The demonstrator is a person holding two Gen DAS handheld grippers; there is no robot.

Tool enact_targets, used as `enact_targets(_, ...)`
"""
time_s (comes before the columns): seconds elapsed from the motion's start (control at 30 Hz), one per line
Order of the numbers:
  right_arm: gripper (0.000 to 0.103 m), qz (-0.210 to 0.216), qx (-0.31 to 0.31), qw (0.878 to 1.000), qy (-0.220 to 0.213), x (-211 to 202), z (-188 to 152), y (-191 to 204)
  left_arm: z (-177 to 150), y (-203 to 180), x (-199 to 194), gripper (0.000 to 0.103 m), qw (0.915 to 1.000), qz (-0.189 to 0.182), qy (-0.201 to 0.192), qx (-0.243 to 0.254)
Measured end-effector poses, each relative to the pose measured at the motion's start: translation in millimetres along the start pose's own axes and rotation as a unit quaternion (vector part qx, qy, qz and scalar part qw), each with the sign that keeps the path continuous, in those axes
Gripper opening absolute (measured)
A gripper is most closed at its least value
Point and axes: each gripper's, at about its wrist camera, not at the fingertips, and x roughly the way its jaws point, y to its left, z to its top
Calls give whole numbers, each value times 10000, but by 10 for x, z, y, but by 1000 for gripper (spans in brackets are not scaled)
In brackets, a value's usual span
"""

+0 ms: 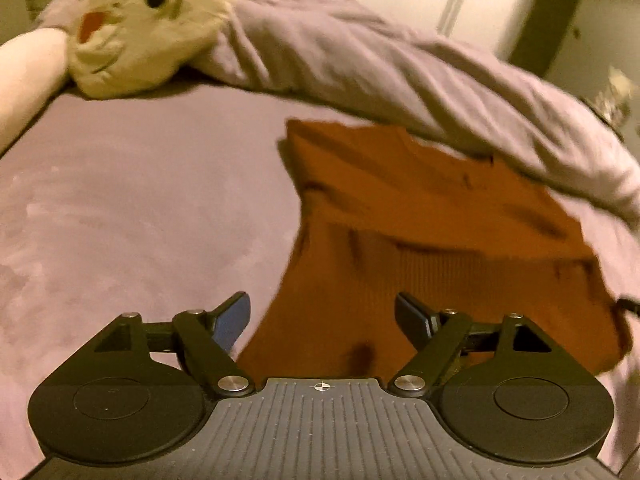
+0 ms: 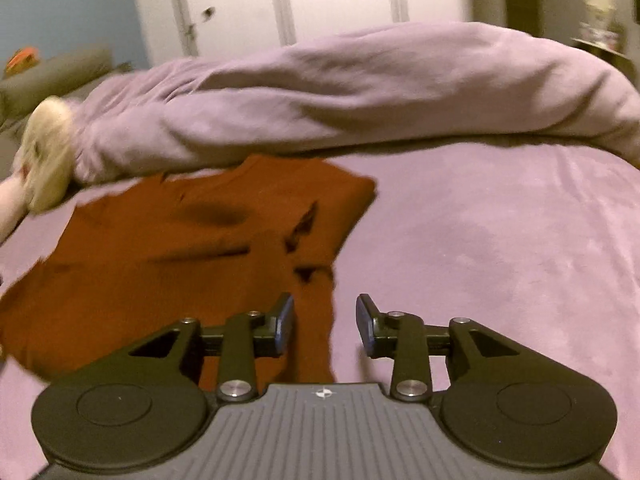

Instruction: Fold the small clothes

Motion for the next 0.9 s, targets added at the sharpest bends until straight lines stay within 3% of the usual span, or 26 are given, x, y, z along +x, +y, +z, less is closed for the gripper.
enact_targets(0.27, 34, 17, -265, 9994, 223, 266, 101, 175, 96, 26, 358, 82, 9983, -145, 235, -521)
enact_targets(0.33, 34, 47, -343, 9991, 257, 321, 126, 218, 104, -45, 390, 65, 9992, -19, 218, -321)
enact_targets(0.37, 34, 70, -408, 9988, 264, 356, 141, 242, 101, -75, 401, 52, 9994, 61, 247, -224)
enact_targets(0.43, 32, 94, -522, 9983, 259, 398, 163, 276, 97, -101, 408, 40, 9992, 253, 272, -130)
enact_targets(0.53, 14, 171, -638, 9974, 284, 417, 180, 308, 90, -67, 353, 20, 9992, 272, 230, -185)
enact_targets(0.67, 12, 300, -921, 9947, 332, 416, 141, 372, 95, -24, 274, 13, 9995, 82, 214, -239)
enact_targets(0.9, 17, 442, -745, 9952, 447, 482, 174, 321, 143, -72, 211, 13, 9997, -83, 159, -176)
